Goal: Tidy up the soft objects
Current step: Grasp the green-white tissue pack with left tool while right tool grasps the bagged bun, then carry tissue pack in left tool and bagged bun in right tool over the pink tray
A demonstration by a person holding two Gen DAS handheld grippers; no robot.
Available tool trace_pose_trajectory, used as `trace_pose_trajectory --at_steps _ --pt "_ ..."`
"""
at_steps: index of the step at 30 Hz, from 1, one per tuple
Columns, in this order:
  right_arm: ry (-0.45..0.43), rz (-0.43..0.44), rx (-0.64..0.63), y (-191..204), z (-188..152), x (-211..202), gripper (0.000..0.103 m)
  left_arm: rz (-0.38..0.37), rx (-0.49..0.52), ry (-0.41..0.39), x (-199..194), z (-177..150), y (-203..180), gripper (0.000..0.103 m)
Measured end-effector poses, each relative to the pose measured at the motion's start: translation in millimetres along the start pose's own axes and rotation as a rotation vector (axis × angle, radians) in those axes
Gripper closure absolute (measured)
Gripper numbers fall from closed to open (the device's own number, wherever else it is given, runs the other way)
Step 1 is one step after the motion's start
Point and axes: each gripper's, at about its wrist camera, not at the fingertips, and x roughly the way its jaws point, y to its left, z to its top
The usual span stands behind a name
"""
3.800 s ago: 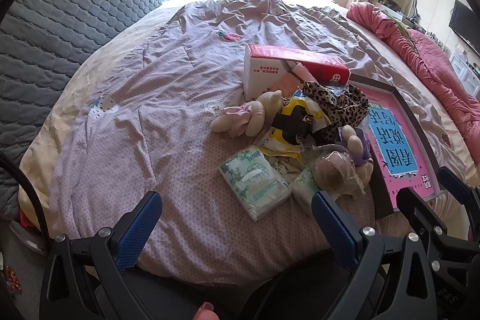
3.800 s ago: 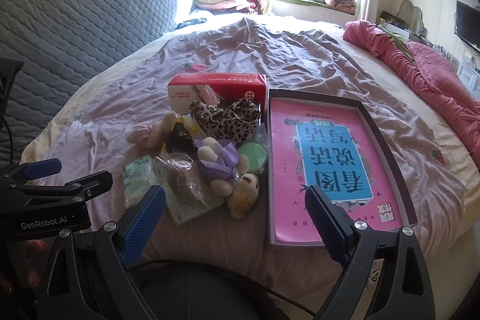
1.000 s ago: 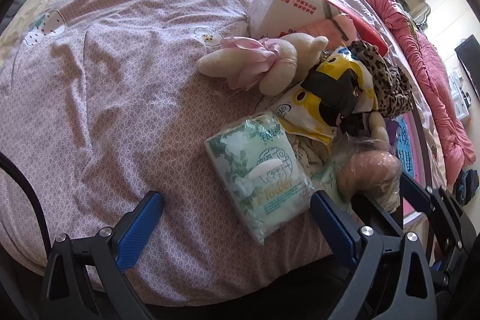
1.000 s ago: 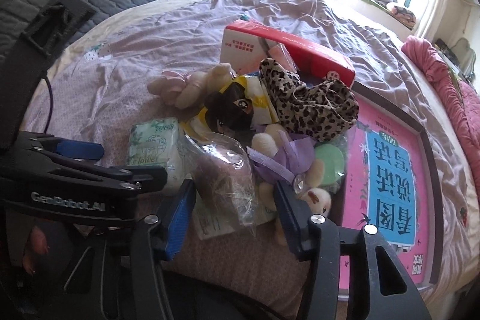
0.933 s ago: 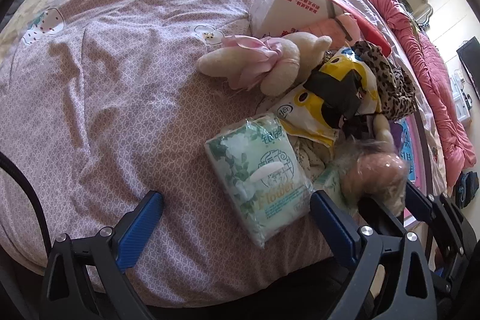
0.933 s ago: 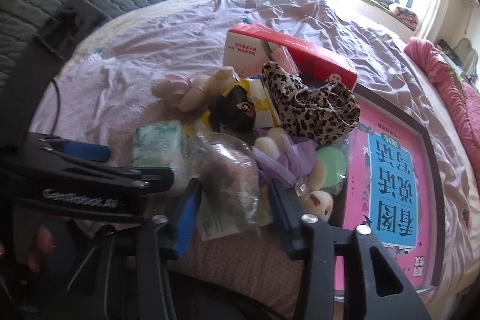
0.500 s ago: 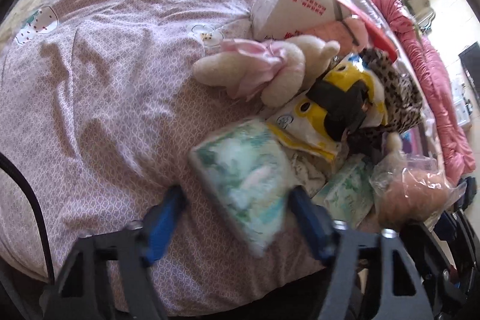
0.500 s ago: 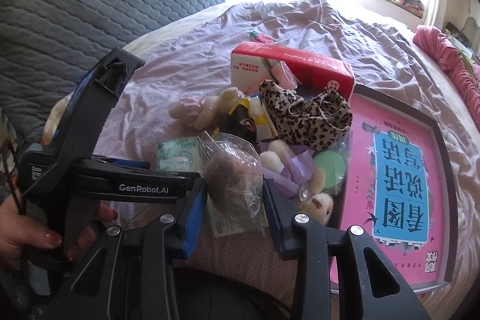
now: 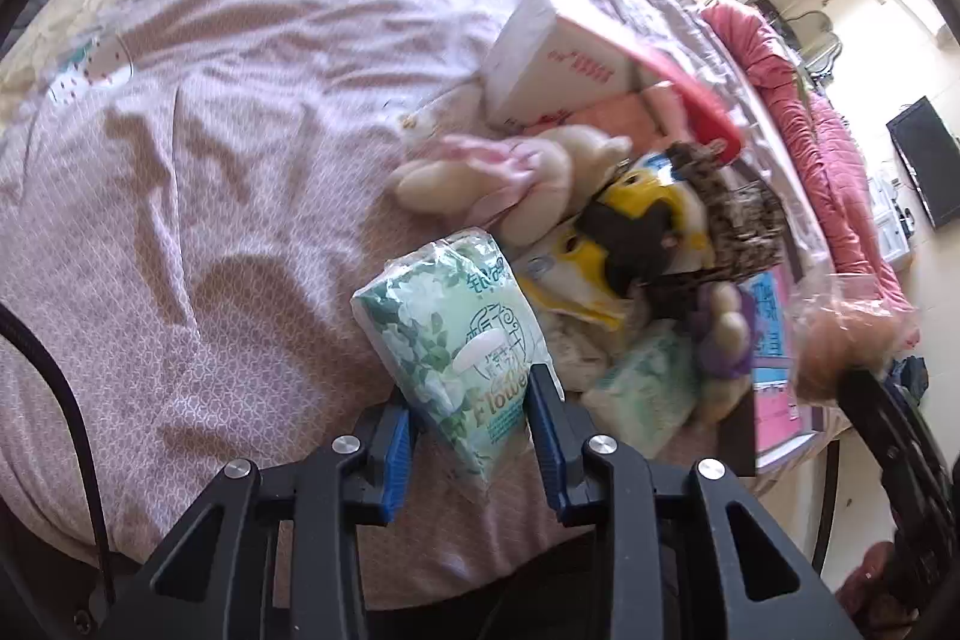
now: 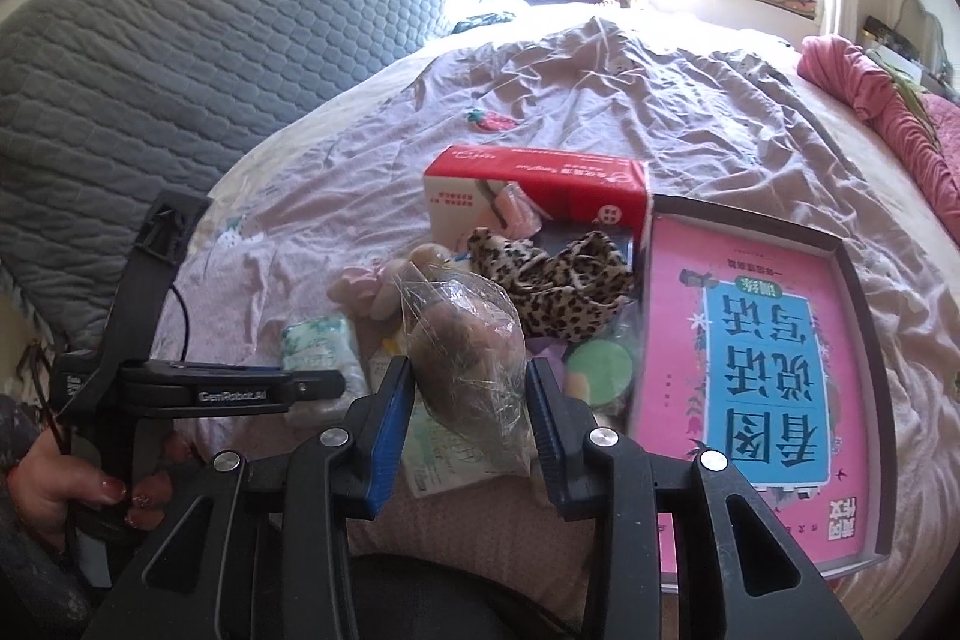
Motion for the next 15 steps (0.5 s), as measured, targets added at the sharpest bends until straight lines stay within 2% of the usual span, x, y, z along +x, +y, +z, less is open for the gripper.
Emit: trace_pose_trajectory --at_steps 8,15 --pt "-0.048 -0.045 0.083 -37 1 -23 0.063 -0.04 0.065 -0.07 -43 7 -34 0.068" --pt "-0.086 -0.113 0.174 -87 -6 -48 0.063 -0.085 0.168 -0.087 -57 8 -89 0.068"
